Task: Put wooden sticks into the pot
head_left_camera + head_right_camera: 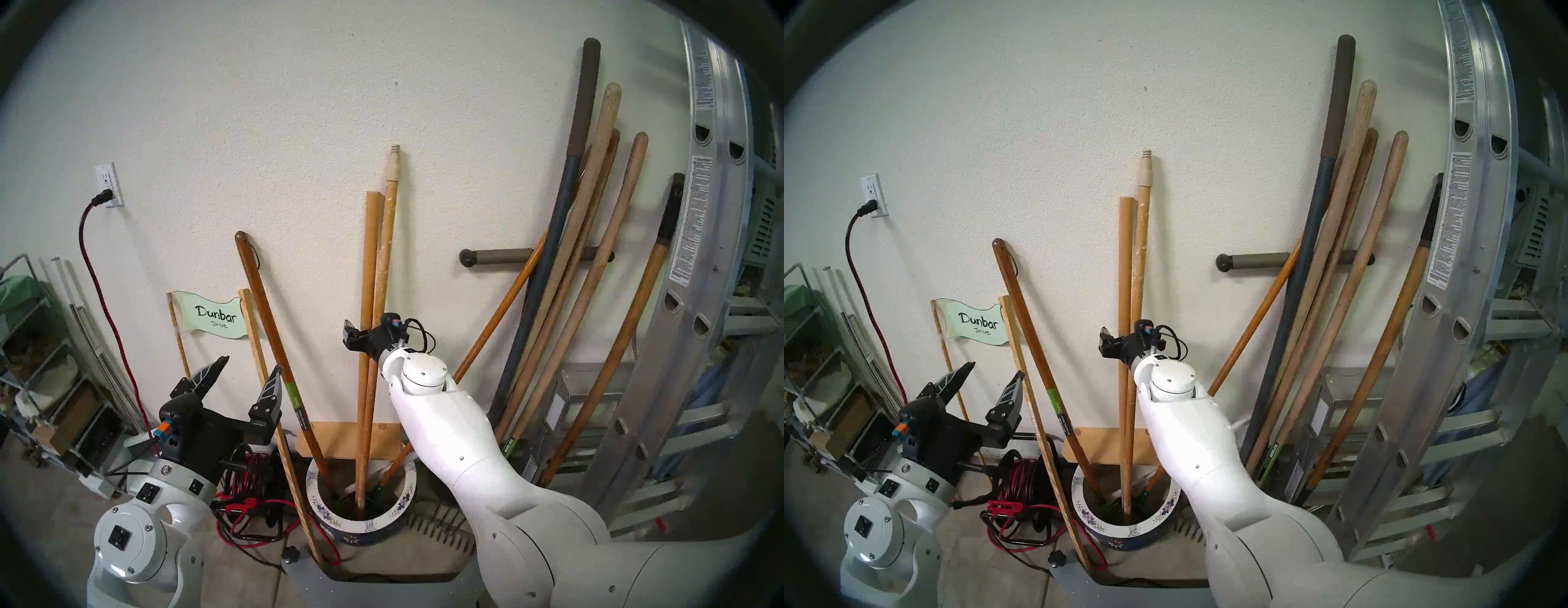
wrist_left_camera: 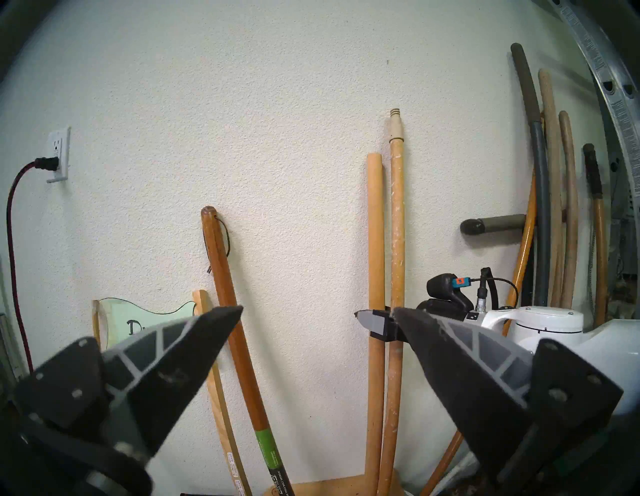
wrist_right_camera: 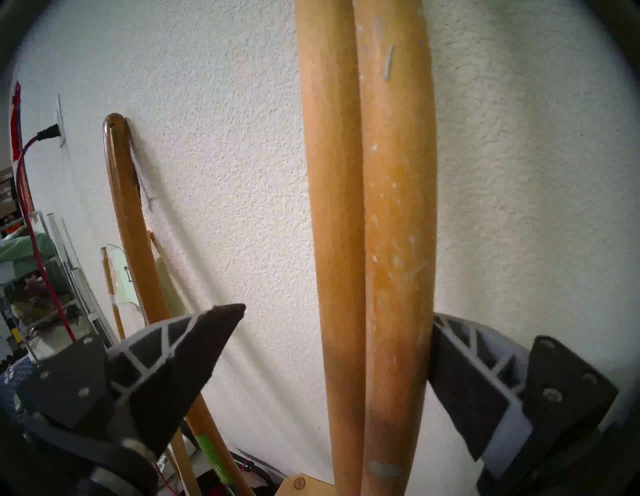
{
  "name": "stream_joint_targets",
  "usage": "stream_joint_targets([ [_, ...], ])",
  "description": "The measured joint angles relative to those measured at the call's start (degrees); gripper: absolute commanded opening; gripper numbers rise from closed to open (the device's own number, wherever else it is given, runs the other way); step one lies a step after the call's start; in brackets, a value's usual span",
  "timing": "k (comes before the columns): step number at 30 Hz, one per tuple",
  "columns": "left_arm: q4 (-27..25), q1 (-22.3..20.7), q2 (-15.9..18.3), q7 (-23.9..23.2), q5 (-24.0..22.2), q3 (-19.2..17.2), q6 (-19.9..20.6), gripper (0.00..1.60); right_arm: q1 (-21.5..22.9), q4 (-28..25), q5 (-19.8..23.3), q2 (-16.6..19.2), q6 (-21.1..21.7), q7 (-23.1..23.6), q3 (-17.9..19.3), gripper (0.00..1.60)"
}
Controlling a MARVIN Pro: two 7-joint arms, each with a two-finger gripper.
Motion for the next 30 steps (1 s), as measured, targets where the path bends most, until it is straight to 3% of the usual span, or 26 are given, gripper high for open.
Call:
stream_joint_targets([
  [15,0.0,0.0,0.0,0.1,0.0,0.0,0.0,1.6,-8.1,-11.3,2.6,4.1,6.3,2.0,-1.6,1.6],
  [30,0.0,0.0,0.1,0.1,0.0,0.0,0.0,1.6,-10.1,-13.1,3.4,5.0,8.2,2.4,-1.4,1.6],
])
